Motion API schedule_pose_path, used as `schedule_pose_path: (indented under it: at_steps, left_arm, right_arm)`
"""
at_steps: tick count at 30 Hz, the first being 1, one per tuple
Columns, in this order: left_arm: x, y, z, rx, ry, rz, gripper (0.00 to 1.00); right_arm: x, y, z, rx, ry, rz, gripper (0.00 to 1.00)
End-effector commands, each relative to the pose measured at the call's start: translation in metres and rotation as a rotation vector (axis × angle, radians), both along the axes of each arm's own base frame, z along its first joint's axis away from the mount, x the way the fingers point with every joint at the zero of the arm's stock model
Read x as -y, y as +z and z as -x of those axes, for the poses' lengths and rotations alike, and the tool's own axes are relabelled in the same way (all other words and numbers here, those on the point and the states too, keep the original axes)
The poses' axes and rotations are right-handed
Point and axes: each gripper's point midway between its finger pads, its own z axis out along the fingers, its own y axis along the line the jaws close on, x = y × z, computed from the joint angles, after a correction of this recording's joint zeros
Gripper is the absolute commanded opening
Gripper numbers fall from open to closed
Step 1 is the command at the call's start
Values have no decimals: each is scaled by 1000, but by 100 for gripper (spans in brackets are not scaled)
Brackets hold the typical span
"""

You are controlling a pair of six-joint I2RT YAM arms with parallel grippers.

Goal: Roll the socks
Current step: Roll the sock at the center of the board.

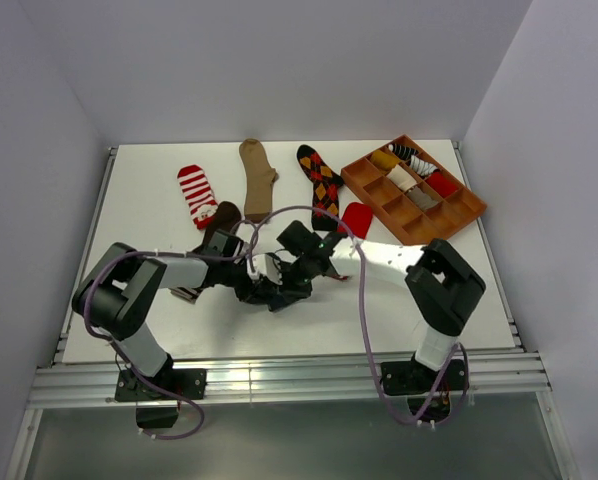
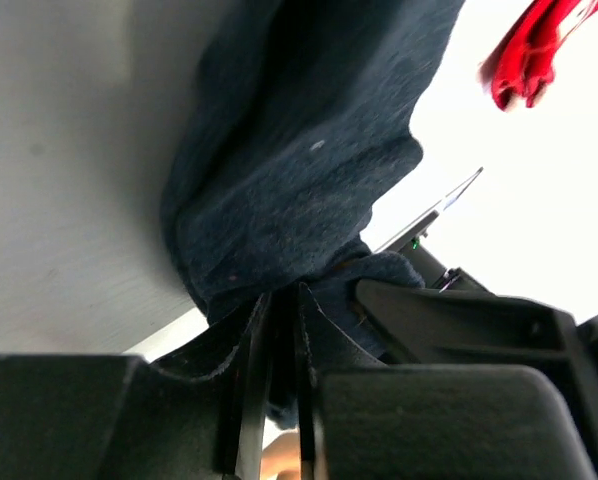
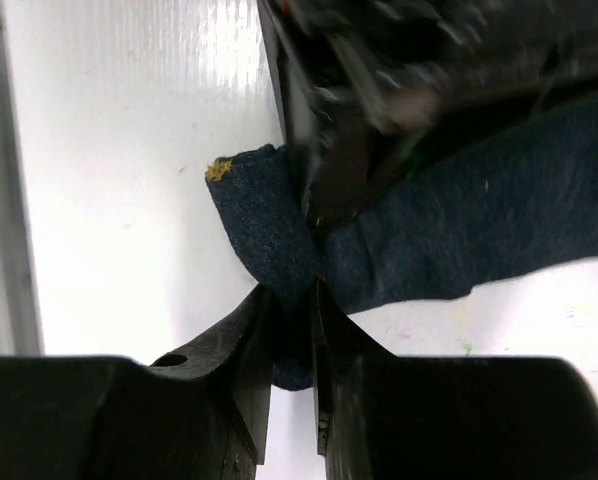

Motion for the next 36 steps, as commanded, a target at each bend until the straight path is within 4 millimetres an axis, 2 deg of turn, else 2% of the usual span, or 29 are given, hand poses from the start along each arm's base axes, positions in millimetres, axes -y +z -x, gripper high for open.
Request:
schedule_pose_path:
  at_steps: [1,2,9,14,21,23,25,26,27,29,31,32,36]
  left_arm:
    - [-6,-2,-6,41,60,-25,20]
    - [-6,-2,-7,47,64,-27,21]
    - [-10,1,-25,192,94,-48,25]
    - [-21,4,-36,329,103,-101,31]
    - [-38,9,-45,518,99,-200,36]
    - [-43,6,-42,542,102,-227,37]
    - [-42,14,-47,624,114,-225,39]
    - [-45,9,-42,630,116,-234,40]
    - [-38,20,-44,689,118,-194,41]
    - [-41,15,-38,709,137,-195,43]
    - [-35,28,-38,770,167,-141,45]
    - [-39,23,-32,767,172,-143,46]
    - [-34,37,-26,867,172,-114,47]
  right_arm:
    - [10,11,4,-183,-14,18,19]
    - [12,3,3,-218,-19,39,19]
    - [14,-2,7,-380,0,105,19]
    - [16,-13,9,-443,-2,157,20]
    - [13,-15,7,-529,-23,181,20]
    - [13,-21,7,-564,-30,197,20]
    - [11,-17,4,-591,-34,200,20]
    - [10,-21,5,-623,-38,205,20]
    - [7,-17,2,-635,-41,201,20]
    - [8,-21,-1,-671,-60,209,20]
    - [8,-19,-6,-688,-70,209,20]
    - [8,-23,-6,-702,-77,216,20]
    - [9,-27,-8,-725,-94,232,20]
